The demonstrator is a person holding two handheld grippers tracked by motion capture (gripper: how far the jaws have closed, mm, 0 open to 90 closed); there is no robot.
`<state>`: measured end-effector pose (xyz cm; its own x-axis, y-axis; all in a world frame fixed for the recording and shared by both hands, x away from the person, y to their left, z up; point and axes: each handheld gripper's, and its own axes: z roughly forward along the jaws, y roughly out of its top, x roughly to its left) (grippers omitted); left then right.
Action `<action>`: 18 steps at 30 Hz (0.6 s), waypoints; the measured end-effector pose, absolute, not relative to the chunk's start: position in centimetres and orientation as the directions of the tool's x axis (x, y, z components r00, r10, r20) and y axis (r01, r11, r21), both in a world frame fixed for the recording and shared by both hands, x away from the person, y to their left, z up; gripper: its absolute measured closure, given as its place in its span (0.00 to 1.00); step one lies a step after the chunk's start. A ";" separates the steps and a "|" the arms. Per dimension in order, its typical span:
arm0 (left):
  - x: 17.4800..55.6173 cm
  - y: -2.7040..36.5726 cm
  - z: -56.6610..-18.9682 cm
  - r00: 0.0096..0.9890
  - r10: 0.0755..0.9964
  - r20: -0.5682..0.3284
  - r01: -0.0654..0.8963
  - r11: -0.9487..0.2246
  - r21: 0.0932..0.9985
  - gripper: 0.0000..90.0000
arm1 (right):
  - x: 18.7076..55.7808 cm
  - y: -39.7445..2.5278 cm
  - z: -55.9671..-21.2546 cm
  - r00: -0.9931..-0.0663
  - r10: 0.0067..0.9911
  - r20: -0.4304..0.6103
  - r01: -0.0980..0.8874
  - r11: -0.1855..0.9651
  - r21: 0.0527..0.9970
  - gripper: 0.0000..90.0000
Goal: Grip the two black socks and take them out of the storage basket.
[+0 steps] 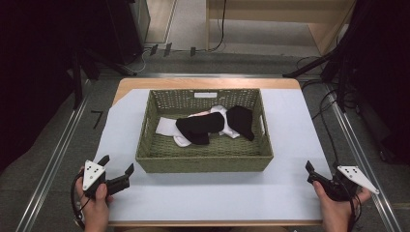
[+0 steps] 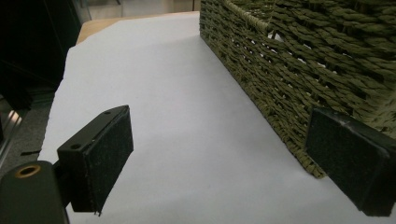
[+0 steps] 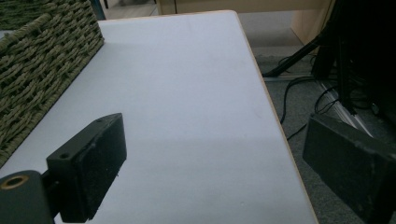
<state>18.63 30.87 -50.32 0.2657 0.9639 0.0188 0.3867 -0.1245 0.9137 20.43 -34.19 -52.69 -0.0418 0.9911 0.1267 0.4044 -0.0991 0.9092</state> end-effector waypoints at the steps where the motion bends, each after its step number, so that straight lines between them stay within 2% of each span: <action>1: 18.7 30.9 -50.3 0.264 0.964 0.017 0.389 -0.122 0.913 0.10 | 20.4 -34.1 -52.7 -0.043 0.992 0.119 0.405 -0.092 0.909 0.07; 5: 18.7 30.9 -50.3 0.266 0.964 0.018 0.391 -0.125 0.912 0.10 | 20.5 -34.3 -52.5 -0.049 0.990 0.133 0.401 -0.103 0.910 0.09; 9: 18.7 30.9 -50.3 0.267 0.963 0.019 0.390 -0.126 0.912 0.10 | 20.3 -34.5 -51.6 -0.056 0.975 0.217 0.380 -0.180 0.907 0.10; 11: 18.7 30.8 -50.3 0.268 0.963 0.020 0.391 -0.128 0.912 0.10 | 20.3 -34.4 -51.3 -0.059 0.976 0.212 0.373 -0.175 0.911 0.10; 13: 18.7 30.8 -50.3 0.270 0.963 0.022 0.391 -0.130 0.911 0.10 | 20.4 -33.8 -50.0 -0.092 0.975 0.202 0.358 -0.157 0.921 0.15; 18: 18.6 30.8 -50.3 0.268 0.963 0.026 0.385 -0.132 0.913 0.10 | 20.8 -32.5 -48.2 -0.135 0.972 0.192 0.337 -0.137 0.931 0.16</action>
